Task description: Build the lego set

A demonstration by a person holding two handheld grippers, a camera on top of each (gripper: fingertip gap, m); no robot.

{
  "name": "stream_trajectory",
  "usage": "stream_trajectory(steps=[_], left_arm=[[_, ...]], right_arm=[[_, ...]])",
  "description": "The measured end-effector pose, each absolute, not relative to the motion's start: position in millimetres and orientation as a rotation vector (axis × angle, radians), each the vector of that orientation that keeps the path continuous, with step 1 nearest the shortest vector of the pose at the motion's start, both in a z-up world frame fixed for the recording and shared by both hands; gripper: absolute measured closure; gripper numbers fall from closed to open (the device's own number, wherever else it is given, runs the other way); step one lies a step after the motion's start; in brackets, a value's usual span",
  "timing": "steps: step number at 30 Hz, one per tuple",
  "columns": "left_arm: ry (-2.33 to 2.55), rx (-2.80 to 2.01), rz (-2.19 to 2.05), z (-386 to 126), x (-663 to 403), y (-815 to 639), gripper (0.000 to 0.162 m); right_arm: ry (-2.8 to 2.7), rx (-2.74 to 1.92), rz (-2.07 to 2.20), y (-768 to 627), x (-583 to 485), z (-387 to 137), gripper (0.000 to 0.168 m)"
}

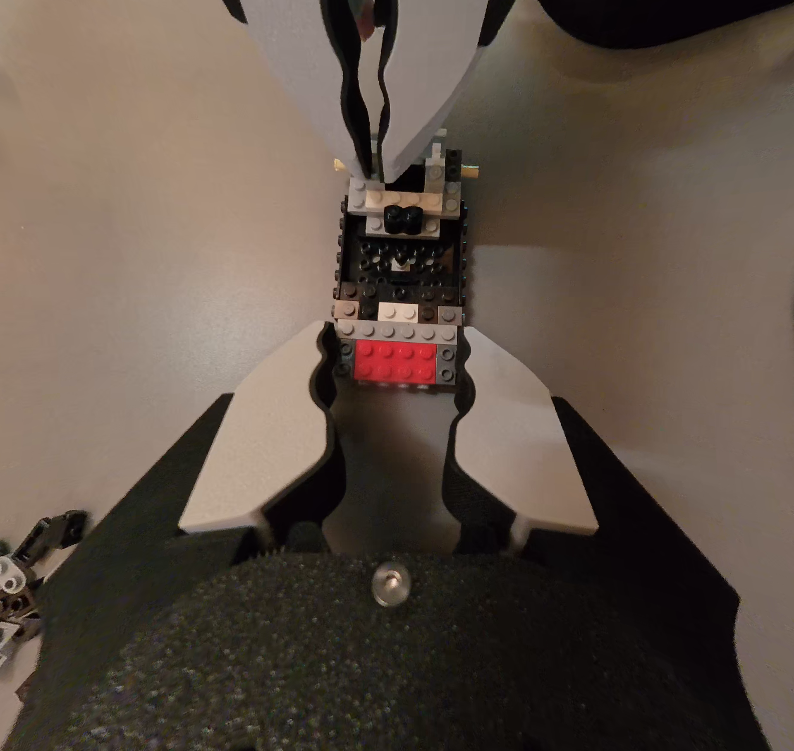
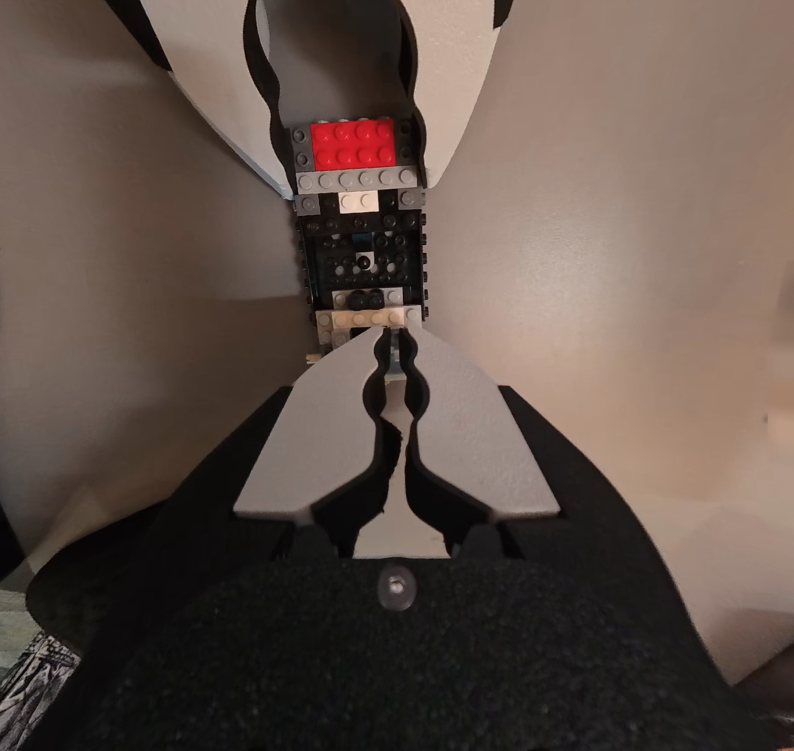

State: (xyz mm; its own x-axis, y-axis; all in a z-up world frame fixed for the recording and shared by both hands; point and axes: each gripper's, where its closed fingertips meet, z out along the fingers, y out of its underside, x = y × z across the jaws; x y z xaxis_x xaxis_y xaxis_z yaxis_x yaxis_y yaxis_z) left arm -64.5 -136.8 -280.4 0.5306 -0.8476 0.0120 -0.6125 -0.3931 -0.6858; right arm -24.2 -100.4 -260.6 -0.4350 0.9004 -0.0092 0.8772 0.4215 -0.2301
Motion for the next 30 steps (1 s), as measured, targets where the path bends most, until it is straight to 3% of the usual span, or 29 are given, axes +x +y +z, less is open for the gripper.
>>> stream_trajectory(steps=[7,12,30], left_arm=[[1.180,-2.135,-0.476,-279.9,-64.1,-136.3,0.109],[1.183,-2.136,-0.472,-280.0,-64.7,-136.6,0.109],[1.218,-2.175,-0.421,-280.5,-66.5,-137.0,0.109]], right_arm=[[-2.472,-1.675,0.334,-101.2,-23.8,-257.5,0.165],[-2.485,-1.675,0.332,-99.1,-21.2,-258.6,0.155],[-2.535,-1.650,0.350,-99.5,-23.8,-265.8,0.161]])
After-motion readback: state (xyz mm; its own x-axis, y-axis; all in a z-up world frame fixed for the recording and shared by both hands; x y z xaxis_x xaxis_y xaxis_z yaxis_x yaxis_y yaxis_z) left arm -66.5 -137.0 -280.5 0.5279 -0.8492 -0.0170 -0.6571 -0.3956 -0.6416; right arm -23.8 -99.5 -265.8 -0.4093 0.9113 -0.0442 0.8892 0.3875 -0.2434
